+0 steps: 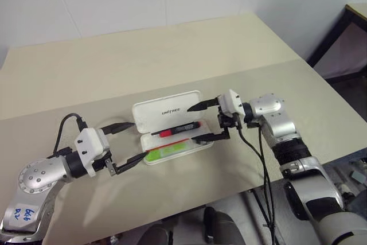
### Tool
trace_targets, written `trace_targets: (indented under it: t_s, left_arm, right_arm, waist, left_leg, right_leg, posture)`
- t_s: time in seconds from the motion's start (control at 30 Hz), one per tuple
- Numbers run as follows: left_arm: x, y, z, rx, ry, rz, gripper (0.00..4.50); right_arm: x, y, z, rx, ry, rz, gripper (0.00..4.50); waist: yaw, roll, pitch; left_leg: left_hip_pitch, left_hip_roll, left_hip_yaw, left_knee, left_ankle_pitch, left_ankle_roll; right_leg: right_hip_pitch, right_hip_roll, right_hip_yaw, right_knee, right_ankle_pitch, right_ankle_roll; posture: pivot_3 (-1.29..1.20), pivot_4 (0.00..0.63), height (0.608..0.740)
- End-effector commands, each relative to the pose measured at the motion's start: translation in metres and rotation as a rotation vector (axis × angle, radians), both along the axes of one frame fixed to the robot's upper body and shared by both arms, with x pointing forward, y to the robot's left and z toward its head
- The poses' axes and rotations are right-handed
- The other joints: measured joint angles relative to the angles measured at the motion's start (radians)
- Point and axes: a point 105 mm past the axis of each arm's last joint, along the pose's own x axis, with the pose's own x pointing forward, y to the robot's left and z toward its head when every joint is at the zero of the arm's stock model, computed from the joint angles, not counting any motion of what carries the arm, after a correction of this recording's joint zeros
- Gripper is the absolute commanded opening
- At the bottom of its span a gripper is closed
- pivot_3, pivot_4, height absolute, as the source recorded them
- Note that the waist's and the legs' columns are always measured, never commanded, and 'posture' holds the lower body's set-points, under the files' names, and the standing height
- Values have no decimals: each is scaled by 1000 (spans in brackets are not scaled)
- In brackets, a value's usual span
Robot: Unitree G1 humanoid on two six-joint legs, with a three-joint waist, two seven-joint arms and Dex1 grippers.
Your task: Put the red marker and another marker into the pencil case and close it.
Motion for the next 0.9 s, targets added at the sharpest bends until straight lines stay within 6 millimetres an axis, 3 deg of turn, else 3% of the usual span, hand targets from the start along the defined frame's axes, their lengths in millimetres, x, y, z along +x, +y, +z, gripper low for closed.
trace_targets:
  t_s: [0.03,0.4,0.5,0.87,0.9]
  left_arm:
    - [4,3,8,18,-35,-22,4500]
    - [29,16,12,-7,-54,-38,4500]
    - [32,12,12,-46,-65,-61,3934]
    - [33,4,15,-70,-110,-62,155]
    - [35,5,18,-78,-129,-43,44]
  right_arm:
    - [-11,-19,16,37,0,-12,4463]
    - [-5,-82,17,13,-33,-276,4463]
    - [-7,-94,12,15,-49,-338,4500]
    - [-3,-95,8,16,-89,-399,4500]
    - [-2,-95,7,16,-92,-401,4500]
  waist:
    - [1,0,0]
    - [-2,0,0]
    - [0,-1,0]
    - [-2,-1,0]
    - [0,-1,0]
  left_leg:
    - [0,-1,0,0,0,0]
    - [0,-2,1,1,-1,2]
    - [0,-2,1,1,-1,2]
    - [0,-1,3,2,-1,2]
    - [0,-1,3,2,-1,2]
  right_leg:
    - [0,0,0,0,0,0]
    - [0,-2,-1,-1,0,0]
    - [0,-2,-2,0,0,0]
    - [0,-2,-1,-1,0,0]
    - [0,-2,-1,-1,0,0]
  posture:
    - [0,150,740]
    - [0,150,740]
    - [0,150,740]
    - [0,150,740]
    - [0,150,740]
